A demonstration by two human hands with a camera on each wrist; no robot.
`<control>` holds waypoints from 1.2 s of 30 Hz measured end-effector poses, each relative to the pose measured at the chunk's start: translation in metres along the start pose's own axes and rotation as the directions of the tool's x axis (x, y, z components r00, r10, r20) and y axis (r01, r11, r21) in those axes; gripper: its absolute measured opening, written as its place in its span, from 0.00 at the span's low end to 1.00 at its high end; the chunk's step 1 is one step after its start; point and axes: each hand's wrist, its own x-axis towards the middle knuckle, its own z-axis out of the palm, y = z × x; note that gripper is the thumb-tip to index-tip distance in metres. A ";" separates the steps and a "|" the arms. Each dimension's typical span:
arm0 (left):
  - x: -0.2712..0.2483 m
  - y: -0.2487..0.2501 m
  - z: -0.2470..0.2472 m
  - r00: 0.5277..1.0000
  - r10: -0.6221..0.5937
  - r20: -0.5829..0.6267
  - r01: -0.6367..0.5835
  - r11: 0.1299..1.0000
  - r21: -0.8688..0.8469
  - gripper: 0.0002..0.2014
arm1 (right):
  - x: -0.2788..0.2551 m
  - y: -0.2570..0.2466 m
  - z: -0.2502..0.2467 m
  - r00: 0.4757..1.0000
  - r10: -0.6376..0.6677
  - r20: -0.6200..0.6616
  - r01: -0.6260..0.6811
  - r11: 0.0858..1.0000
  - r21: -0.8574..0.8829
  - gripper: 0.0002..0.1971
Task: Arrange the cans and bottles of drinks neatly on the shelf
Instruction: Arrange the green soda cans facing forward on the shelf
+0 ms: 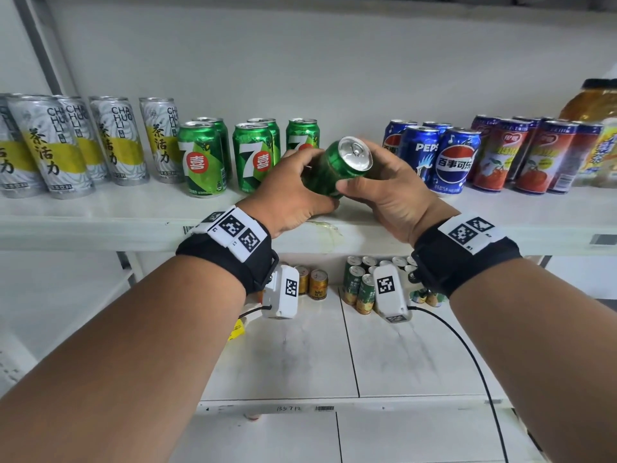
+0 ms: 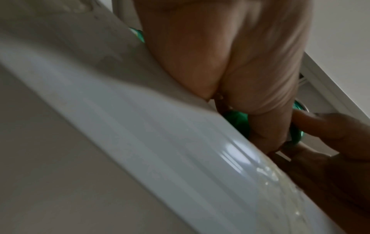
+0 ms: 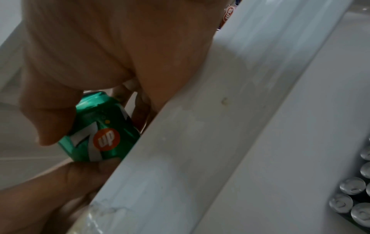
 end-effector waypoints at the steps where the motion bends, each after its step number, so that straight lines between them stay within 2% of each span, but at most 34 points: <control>1: 0.000 0.000 0.000 1.000 -0.008 0.006 0.008 1.000 -0.020 0.38 | -0.001 -0.001 0.002 1.000 0.011 -0.014 -0.011 1.000 -0.009 0.31; 7: -0.001 -0.001 0.002 0.999 -0.049 -0.017 0.047 0.995 -0.091 0.42 | 0.000 -0.003 0.005 0.994 0.040 -0.101 -0.045 0.998 -0.046 0.24; 9: -0.001 0.000 0.003 0.998 -0.065 -0.019 0.061 0.986 -0.156 0.36 | 0.001 -0.003 0.005 0.993 0.052 -0.101 -0.058 0.997 -0.052 0.23; 13: -0.001 0.002 0.002 0.997 -0.071 0.015 0.073 0.971 -0.228 0.19 | 0.003 -0.003 0.002 0.990 0.093 -0.108 -0.093 0.996 0.000 0.18; 18: 0.000 0.002 0.003 0.998 -0.059 0.027 0.063 0.968 -0.242 0.18 | 0.005 -0.001 0.004 0.980 0.094 -0.175 -0.093 0.996 0.009 0.18; 22: 0.001 0.002 0.003 0.997 -0.061 0.049 0.073 0.955 -0.286 0.09 | 0.006 0.000 0.005 0.972 0.101 -0.211 -0.108 0.994 -0.023 0.28; 24: 0.000 0.003 0.002 0.995 -0.053 0.081 0.075 0.950 -0.302 0.11 | 0.007 0.000 0.006 0.974 0.106 -0.200 -0.112 0.993 -0.020 0.31; 29: -0.004 0.003 0.003 0.988 -0.032 0.153 0.072 0.962 -0.264 0.29 | 0.006 0.002 0.004 0.983 0.122 -0.138 -0.132 0.989 -0.068 0.34; 33: -0.002 -0.001 0.003 0.991 -0.020 0.133 0.055 0.961 -0.269 0.30 | 0.006 0.002 0.003 0.983 0.114 -0.143 -0.123 0.991 -0.054 0.33; 36: -0.001 -0.004 0.002 0.998 -0.026 0.061 0.043 0.955 -0.294 0.26 | 0.008 0.002 0.001 0.977 0.146 -0.153 -0.151 0.988 -0.025 0.30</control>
